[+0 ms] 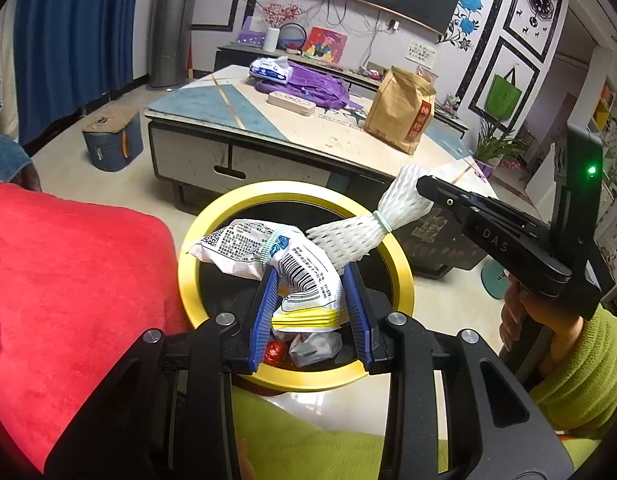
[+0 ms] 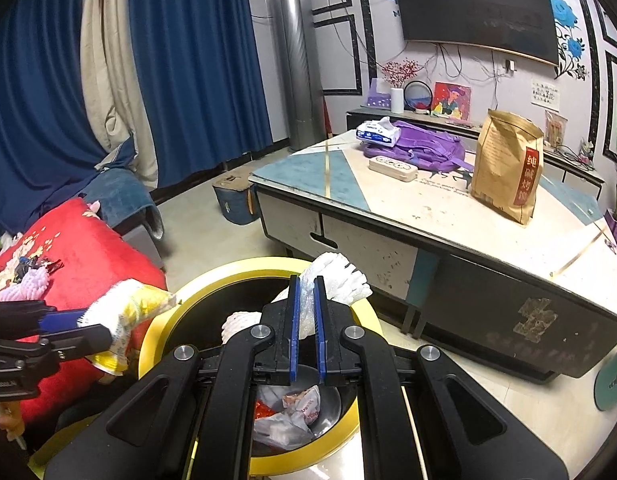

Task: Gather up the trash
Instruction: 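Carry the wrapper and foam net over the bin with both tools, then open both tools to drop the wrapper and net into the bin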

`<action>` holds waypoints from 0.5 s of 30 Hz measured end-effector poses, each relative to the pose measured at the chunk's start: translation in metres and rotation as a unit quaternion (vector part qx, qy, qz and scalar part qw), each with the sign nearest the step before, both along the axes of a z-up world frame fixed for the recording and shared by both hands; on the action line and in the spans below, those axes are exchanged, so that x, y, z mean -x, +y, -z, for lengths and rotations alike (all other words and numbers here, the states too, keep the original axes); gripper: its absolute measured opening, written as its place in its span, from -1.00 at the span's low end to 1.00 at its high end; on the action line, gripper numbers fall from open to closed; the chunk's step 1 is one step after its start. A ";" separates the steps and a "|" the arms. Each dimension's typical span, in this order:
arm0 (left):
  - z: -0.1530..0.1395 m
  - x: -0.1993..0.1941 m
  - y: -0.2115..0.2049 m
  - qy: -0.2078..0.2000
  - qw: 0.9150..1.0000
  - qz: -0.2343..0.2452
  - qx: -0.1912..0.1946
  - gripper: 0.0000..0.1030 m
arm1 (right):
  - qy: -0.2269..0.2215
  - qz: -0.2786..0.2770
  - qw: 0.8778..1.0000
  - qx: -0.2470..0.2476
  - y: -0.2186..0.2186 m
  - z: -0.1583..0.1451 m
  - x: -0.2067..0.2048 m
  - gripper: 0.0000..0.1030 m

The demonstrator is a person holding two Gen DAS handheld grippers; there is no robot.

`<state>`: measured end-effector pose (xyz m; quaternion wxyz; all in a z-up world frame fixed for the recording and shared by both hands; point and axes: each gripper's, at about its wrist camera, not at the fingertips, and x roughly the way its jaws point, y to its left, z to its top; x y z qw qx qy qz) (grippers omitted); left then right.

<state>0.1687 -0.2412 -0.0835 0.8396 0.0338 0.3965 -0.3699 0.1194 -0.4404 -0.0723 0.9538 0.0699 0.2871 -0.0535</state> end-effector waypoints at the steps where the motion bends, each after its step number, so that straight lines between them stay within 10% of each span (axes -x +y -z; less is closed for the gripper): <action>1: 0.001 -0.002 -0.001 0.001 1.000 0.001 -0.001 -0.47 | 0.001 0.002 1.000 -0.002 -0.002 0.001 0.001 -0.87; 15: 0.015 -0.014 -0.008 0.025 1.000 -0.002 -0.009 -0.47 | 0.009 0.011 1.000 -0.015 -0.015 0.009 0.001 -0.84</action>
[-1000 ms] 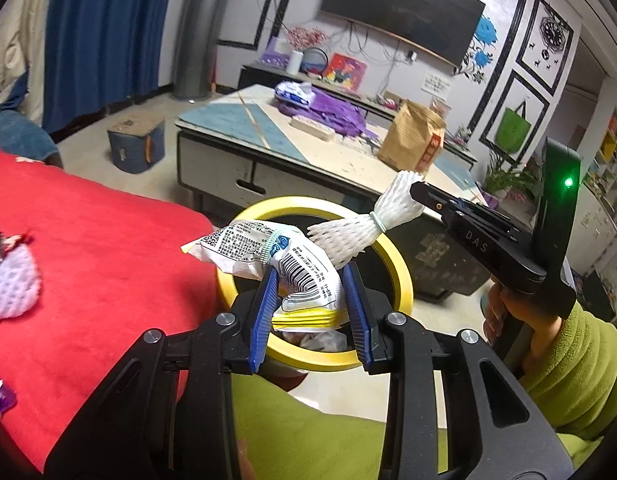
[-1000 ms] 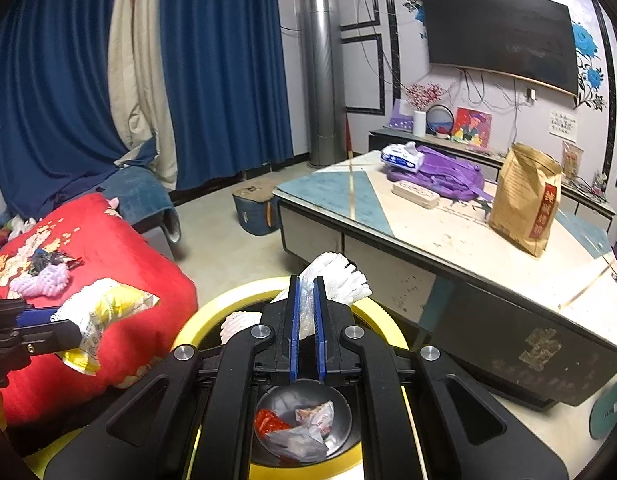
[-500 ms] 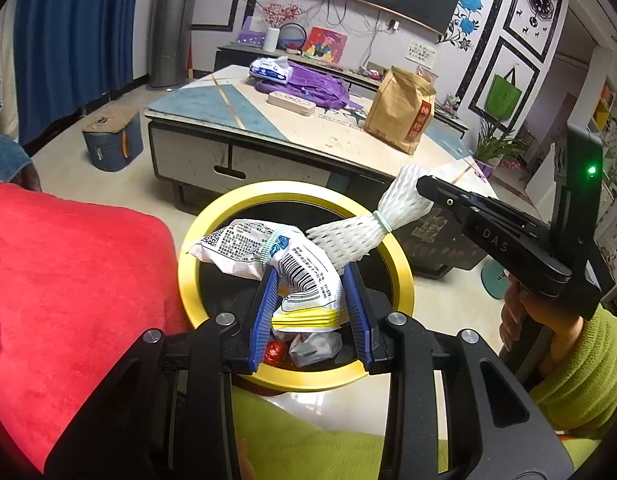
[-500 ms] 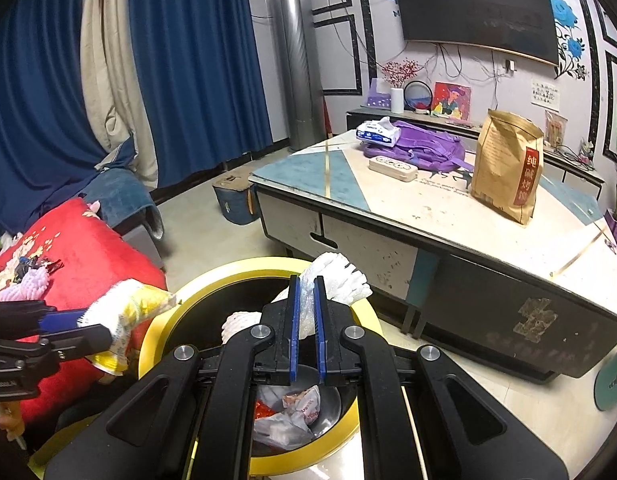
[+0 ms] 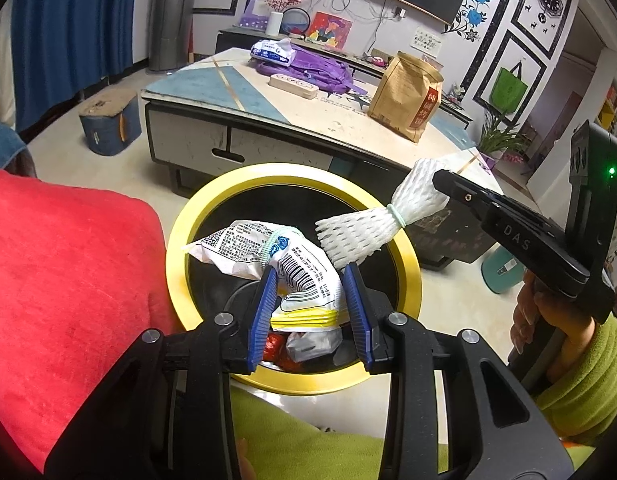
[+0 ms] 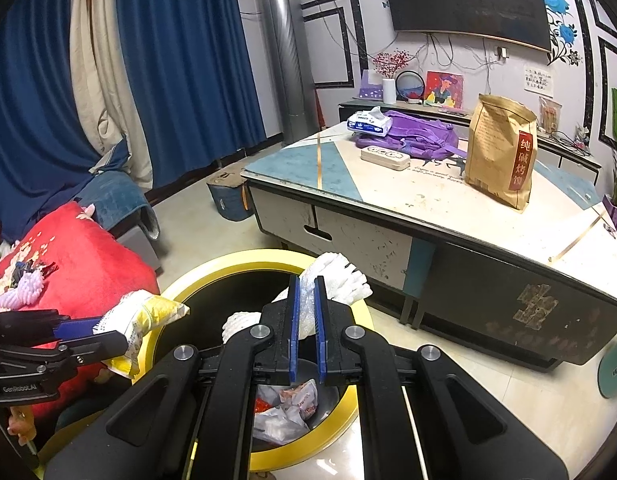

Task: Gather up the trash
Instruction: 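Open both tools to drop the wrapper and net into the bin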

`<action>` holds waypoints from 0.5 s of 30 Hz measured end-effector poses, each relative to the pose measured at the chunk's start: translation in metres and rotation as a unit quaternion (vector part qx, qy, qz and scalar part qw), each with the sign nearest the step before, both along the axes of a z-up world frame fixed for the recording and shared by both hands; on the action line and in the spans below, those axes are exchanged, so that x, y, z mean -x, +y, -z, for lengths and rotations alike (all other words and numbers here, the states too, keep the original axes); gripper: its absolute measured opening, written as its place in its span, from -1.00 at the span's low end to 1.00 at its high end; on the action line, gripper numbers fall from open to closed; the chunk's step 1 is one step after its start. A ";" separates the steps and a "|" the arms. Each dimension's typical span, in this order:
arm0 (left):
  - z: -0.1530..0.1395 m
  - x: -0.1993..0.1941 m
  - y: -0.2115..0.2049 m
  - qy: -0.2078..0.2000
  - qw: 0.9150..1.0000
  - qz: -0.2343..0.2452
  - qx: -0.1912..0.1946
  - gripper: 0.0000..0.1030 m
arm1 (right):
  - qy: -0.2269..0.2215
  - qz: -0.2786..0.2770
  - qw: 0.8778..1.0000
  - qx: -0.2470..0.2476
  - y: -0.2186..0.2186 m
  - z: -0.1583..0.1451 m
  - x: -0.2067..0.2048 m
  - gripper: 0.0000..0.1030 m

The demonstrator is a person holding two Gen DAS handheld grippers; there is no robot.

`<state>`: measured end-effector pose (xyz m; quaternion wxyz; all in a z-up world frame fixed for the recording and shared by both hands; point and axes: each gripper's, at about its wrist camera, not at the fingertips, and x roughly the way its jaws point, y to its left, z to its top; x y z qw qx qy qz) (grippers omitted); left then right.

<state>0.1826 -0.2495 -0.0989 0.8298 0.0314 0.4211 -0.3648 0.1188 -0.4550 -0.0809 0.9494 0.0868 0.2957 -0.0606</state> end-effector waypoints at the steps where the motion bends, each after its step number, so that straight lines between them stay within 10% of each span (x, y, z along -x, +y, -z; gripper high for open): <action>1: -0.001 0.001 0.002 -0.002 1.000 -0.001 -0.001 -0.46 | 0.000 0.000 1.000 0.000 0.000 0.000 0.000 -0.84; 15: -0.012 0.009 0.016 -0.017 0.999 -0.032 0.008 0.47 | -0.004 -0.006 1.000 -0.003 0.007 -0.004 0.000 -0.37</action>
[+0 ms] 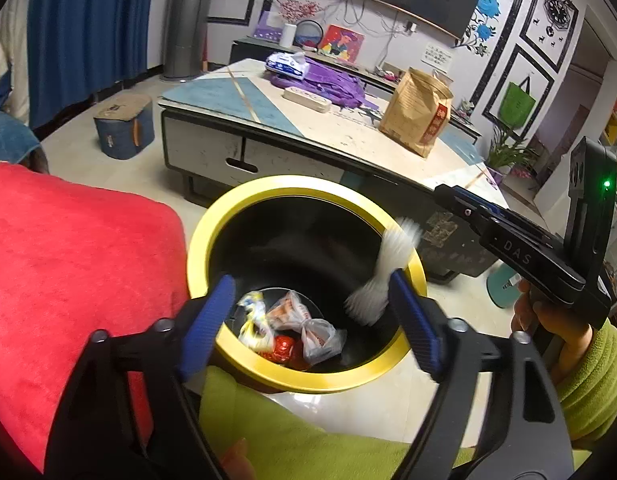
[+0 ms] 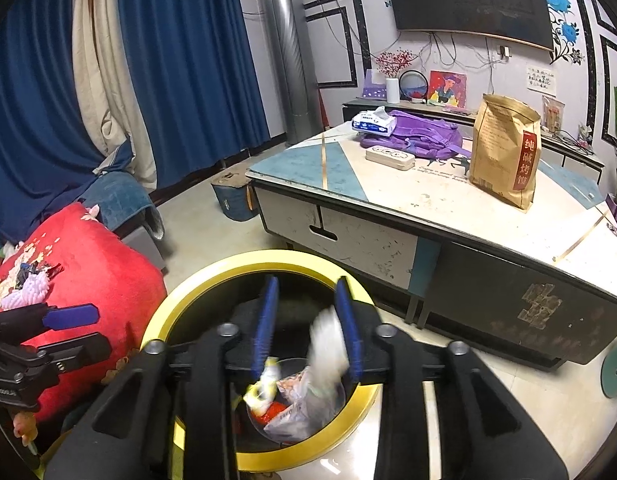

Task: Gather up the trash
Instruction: 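Open both tools to drop the wrapper and net into the bin, then move both tools back toward the remaining trash on the bed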

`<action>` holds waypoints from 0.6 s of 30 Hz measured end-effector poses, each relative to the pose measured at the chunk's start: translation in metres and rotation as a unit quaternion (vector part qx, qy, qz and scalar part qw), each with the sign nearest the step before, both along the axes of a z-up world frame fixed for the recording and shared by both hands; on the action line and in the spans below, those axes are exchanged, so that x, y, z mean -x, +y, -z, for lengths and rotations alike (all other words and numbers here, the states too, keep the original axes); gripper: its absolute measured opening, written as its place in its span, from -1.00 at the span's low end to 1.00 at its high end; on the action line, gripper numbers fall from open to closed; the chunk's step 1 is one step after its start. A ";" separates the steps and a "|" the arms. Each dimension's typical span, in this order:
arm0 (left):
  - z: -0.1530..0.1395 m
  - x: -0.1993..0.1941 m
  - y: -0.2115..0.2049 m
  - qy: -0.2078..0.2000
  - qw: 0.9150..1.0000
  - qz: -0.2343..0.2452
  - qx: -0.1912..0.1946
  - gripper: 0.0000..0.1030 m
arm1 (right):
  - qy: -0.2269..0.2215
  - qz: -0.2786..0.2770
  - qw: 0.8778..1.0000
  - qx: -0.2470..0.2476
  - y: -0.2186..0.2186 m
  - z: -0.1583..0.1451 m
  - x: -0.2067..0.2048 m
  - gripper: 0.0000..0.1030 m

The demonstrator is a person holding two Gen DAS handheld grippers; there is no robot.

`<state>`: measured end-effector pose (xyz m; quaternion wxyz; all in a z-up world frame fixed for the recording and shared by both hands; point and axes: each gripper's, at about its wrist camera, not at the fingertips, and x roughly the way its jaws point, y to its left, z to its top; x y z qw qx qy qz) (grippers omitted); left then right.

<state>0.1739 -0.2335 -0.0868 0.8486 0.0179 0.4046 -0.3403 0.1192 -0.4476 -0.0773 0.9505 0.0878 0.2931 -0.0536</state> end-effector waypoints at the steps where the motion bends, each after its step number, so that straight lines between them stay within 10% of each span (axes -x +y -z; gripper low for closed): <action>1: -0.002 0.001 0.003 -0.004 1.000 -0.006 -0.001 0.57 | -0.002 -0.001 1.000 0.001 0.001 -0.001 0.000 -0.35; 18: -0.054 0.027 0.070 -0.105 0.986 -0.126 0.001 0.80 | -0.051 -0.062 0.997 0.003 0.046 -0.039 0.012 0.21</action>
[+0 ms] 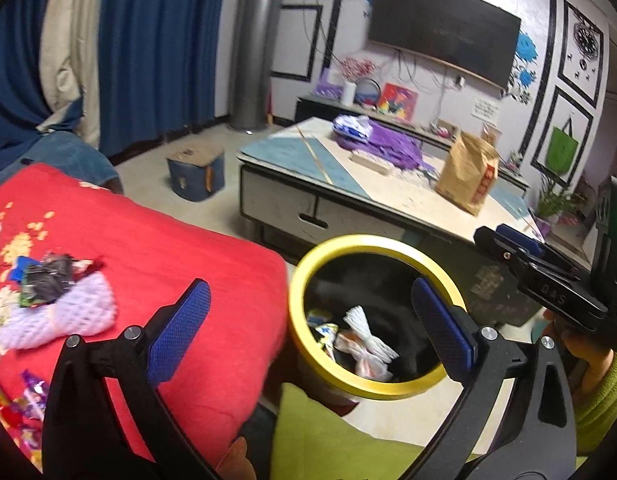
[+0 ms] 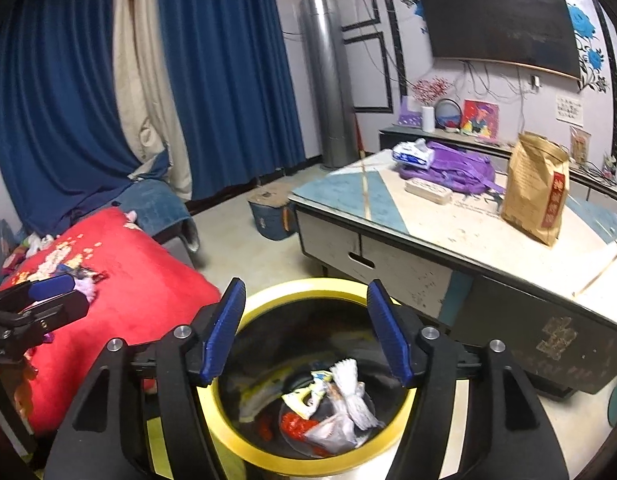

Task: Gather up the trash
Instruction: 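Move both tools back toward the remaining trash on the bed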

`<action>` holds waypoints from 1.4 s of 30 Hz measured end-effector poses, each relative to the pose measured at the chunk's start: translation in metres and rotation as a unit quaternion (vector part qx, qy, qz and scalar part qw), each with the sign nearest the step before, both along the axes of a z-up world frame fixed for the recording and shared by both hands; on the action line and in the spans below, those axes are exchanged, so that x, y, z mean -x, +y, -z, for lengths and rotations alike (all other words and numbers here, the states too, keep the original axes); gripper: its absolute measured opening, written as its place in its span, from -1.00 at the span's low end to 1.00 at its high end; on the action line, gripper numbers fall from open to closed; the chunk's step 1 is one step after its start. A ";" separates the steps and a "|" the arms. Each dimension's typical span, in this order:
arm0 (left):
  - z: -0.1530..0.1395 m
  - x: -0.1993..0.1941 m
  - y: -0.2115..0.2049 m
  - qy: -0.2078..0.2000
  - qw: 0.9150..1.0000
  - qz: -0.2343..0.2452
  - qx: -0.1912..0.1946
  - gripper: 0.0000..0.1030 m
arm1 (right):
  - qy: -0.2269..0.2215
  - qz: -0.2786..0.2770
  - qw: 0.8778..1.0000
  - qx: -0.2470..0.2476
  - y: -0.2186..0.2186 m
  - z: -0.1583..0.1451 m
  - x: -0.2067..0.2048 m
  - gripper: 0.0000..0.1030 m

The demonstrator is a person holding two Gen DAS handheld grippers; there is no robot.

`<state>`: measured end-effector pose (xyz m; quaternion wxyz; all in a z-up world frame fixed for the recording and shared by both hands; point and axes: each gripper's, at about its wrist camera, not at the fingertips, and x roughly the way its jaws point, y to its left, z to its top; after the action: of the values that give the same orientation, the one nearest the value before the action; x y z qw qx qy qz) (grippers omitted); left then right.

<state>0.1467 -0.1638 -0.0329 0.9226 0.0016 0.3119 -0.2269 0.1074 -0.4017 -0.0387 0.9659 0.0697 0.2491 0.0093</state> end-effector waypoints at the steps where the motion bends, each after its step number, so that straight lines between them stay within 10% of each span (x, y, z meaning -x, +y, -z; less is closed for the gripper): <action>1: -0.002 0.000 0.003 -0.003 1.000 -0.006 0.001 0.80 | -0.003 -0.003 1.000 -0.001 0.003 -0.002 0.001 0.23; 42: -0.040 0.028 0.138 -0.070 0.977 -0.199 -0.003 0.80 | -0.009 -0.233 0.972 0.017 0.182 -0.040 -0.022 0.48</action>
<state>0.1191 -0.0261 0.0073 0.9689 -0.0421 0.2410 -0.0372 0.1296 -0.2197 0.0017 0.9403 -0.0070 0.2502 0.2306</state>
